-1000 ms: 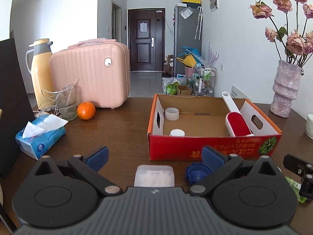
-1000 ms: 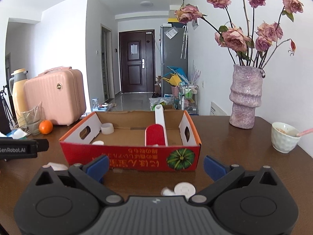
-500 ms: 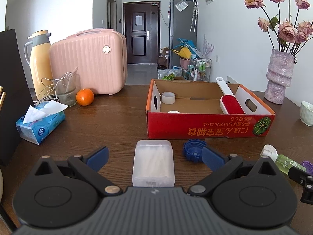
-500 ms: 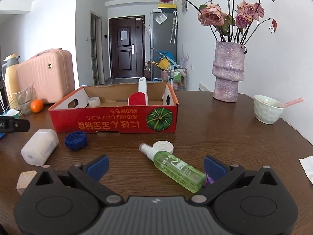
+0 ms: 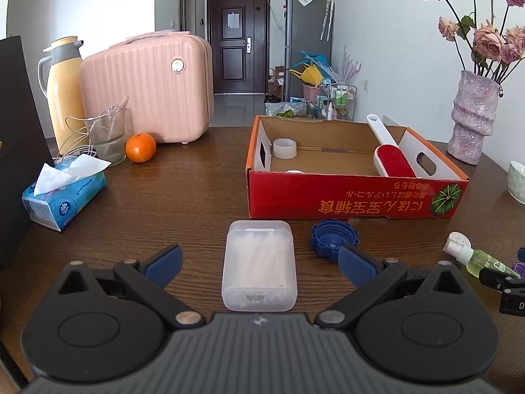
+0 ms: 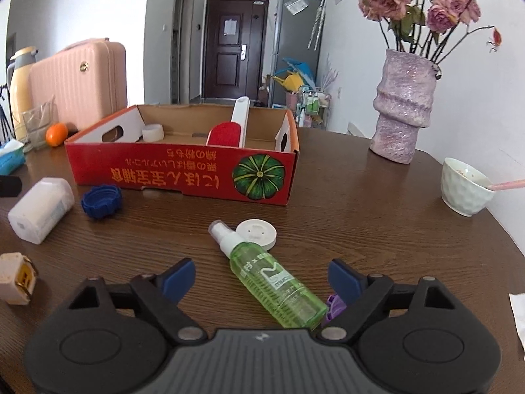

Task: Organize rigid objects
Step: 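Grasp the frosted white container with the left tool while the right tool grasps the green spray bottle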

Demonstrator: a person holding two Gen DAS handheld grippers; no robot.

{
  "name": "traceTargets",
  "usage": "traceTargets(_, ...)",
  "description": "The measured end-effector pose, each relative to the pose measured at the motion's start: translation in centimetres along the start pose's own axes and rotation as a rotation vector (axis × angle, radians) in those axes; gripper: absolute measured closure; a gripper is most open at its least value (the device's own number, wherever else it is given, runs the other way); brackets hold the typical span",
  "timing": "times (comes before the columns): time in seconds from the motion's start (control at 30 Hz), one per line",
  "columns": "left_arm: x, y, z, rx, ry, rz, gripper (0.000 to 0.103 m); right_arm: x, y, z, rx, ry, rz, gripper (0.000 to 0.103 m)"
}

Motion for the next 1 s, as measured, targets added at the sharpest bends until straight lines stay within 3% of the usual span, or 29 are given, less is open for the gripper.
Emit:
traceTargets(0.17, 0.4, 0.0, -0.1, -0.002, 0.012, 0.001, 0.000, 2.2, 0.5, 0.1, -0.062, 0.052, 0.042, 0.025)
traceTargets(0.27, 0.5, 0.2, -0.1, -0.008, 0.017, 0.000, 0.000, 3.3, 1.0, -0.2, -0.070, 0.083, 0.059, 0.034)
traceTargets(0.33, 0.6, 0.2, -0.1, -0.010, 0.019, -0.001, 0.000, 3.5, 0.8, -0.1, -0.040, 0.094, 0.085, 0.041)
traceTargets(0.4, 0.7, 0.2, -0.1, -0.009, 0.021, -0.001, 0.000, 3.4, 0.8, -0.1, -0.012, 0.107, 0.123, 0.066)
traceTargets(0.47, 0.6, 0.2, -0.2, -0.008, 0.023, -0.001, 0.000, 3.2, 1.1, -0.1, -0.003, 0.106, 0.127, 0.073)
traceTargets(0.67, 0.5, 0.2, -0.1, -0.011, 0.017, -0.005, 0.000, 2.7, 1.8, -0.2, 0.070, 0.107, 0.113, 0.073)
traceTargets(1.0, 0.5, 0.6, -0.1, -0.015, 0.021, 0.004, 0.000, 0.5, 1.3, 0.7, 0.215, 0.023, 0.146, 0.073)
Point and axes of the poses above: each gripper's, at about its wrist camera, not at the fingertips, and x roughly the way its jaws point, y to its left, z to its top, the point moved 3 cm from there along x, roughly the way its jaws point, and after that the axes turned 15 degrees about -z, right-handed, at the moved point
